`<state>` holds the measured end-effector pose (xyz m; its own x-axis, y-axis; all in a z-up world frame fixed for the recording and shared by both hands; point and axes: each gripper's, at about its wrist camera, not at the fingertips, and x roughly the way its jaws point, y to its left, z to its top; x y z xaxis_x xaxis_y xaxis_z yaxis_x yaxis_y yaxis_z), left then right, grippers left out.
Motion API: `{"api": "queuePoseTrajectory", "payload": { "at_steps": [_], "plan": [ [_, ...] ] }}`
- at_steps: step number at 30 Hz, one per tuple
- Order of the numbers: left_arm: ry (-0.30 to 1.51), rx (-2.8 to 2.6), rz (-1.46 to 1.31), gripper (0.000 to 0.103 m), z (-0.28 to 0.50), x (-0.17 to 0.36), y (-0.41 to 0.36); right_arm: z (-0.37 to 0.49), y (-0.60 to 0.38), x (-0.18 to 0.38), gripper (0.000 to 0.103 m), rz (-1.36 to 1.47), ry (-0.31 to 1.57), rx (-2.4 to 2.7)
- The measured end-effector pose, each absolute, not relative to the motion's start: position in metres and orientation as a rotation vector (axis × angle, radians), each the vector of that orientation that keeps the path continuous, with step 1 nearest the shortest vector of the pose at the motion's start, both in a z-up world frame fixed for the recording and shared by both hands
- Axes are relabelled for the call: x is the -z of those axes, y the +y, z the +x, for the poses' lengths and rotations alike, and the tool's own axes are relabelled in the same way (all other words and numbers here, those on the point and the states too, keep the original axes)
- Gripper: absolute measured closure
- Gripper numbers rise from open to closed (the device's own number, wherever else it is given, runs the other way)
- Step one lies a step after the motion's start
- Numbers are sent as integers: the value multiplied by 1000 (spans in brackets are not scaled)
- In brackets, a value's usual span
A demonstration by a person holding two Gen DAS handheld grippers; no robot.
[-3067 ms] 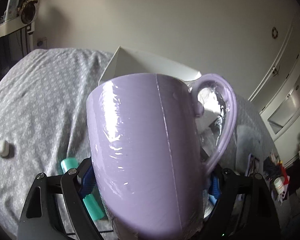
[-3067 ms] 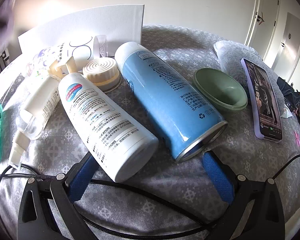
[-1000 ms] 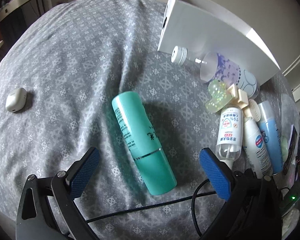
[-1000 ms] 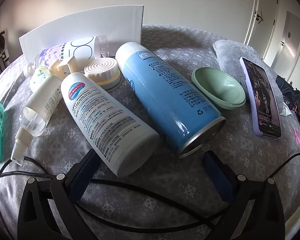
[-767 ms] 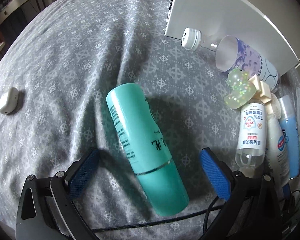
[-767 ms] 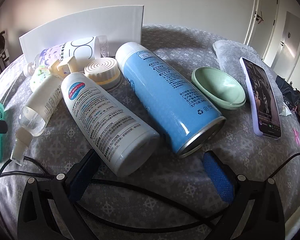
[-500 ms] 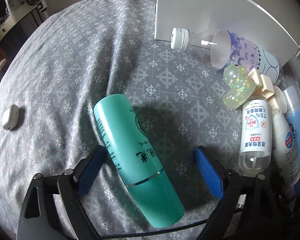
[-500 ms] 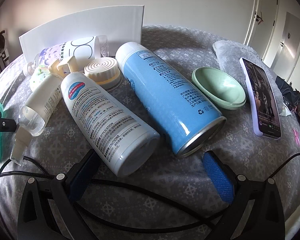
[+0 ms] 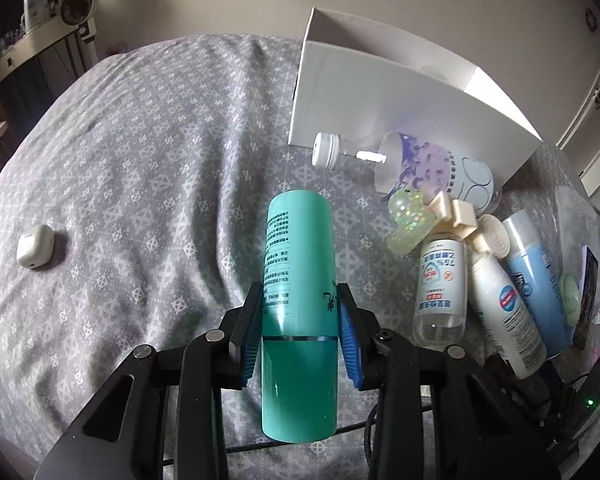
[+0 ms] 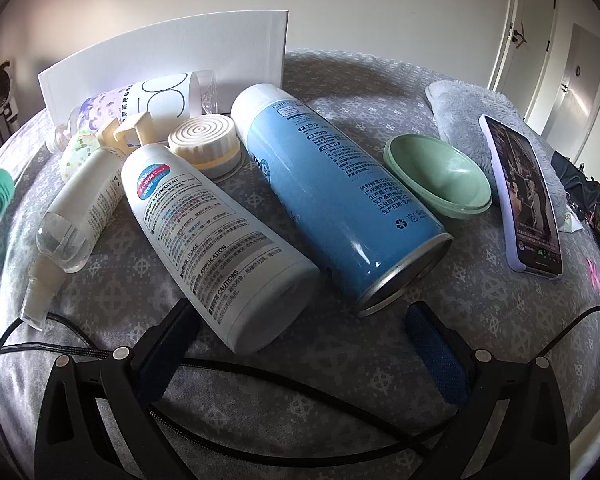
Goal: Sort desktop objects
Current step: 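Lift the teal bottle into the white box and release it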
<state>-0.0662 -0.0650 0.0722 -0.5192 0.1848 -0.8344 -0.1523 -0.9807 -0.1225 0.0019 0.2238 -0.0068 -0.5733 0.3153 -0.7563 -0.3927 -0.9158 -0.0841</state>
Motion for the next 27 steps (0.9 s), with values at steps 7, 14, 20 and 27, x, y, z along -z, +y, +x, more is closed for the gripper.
{"api": "queuePoseTrajectory", "payload": {
  "at_steps": [7,14,20,27],
  "plan": [
    [-58,-2595,-1267,70,-61,-101,-63,2,224,7,0,-1164,130,-2476],
    [-150,-2612,-1132,70,-74,-146,-57,2,224,7,0,-1164,130,-2476],
    [-234,-2667,-922,70,-109,-209,-38,0,226,7,0,-1167,128,-2474],
    [-332,-2735,-902,70,-182,-218,-2,1,227,7,0,-1167,128,-2475]
  ]
}}
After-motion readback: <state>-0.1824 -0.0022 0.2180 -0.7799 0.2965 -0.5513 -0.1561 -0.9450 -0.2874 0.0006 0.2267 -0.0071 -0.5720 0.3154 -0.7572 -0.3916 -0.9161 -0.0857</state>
